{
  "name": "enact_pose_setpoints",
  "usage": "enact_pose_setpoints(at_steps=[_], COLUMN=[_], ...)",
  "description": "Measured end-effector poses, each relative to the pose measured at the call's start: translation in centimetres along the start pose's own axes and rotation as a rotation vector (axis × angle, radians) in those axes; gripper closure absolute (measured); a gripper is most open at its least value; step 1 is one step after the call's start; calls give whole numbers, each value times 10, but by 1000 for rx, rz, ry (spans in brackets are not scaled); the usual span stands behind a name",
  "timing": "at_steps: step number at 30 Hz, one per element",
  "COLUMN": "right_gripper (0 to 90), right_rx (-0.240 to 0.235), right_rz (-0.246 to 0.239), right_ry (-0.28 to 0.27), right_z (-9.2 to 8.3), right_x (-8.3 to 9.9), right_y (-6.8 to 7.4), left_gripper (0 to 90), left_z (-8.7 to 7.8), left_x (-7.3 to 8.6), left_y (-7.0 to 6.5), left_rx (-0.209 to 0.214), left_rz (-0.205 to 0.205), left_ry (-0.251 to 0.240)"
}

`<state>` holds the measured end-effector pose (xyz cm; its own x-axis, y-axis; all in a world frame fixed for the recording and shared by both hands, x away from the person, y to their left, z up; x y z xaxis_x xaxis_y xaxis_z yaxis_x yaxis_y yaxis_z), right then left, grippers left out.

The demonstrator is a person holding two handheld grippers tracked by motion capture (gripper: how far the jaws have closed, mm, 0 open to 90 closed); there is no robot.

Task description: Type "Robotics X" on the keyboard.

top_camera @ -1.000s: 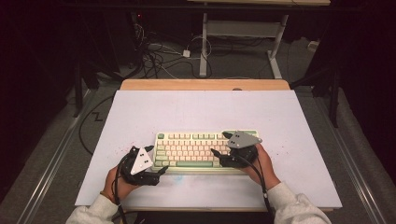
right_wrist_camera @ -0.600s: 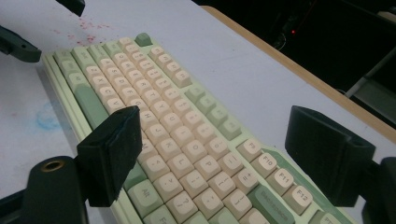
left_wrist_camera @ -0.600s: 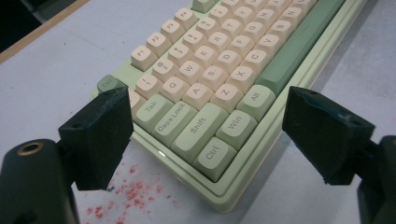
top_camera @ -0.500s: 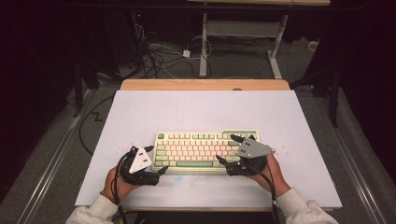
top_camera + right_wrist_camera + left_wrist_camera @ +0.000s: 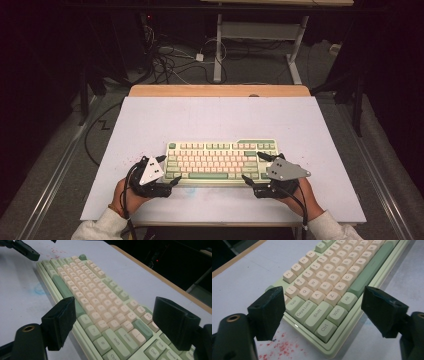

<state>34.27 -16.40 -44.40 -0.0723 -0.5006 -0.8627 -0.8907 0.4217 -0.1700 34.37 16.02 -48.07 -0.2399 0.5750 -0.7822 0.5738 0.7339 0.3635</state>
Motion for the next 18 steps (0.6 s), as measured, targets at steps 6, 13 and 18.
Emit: enact_pose_setpoints(at_steps=[6, 13, 18], right_gripper=[195, 193, 187], right_rx=[21, 32, 32], right_rz=[16, 33, 31], right_ry=[-3, 3, 19], right_z=[-9, -17, -17], right_x=[6, 14, 18], right_y=[0, 1, 3], left_gripper=[203, 210, 240], left_z=[3, 5, 8], left_x=[-5, -9, -15], left_y=[-4, -6, -7], left_rx=[11, 27, 31], left_rz=[8, -4, -12], left_ry=[0, 5, 3])
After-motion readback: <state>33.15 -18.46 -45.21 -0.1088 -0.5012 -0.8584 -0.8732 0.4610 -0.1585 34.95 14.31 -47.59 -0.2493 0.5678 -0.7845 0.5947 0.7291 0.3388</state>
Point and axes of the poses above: each handheld gripper's, and its own axes: z roughly forward along the jaws, x roughly out of its underside, y roughly to its left, the point moved 5 cm from there along z, roughly forward along the jaws, and after that the axes turned 14 degrees about -x, right-handed, at the moved point
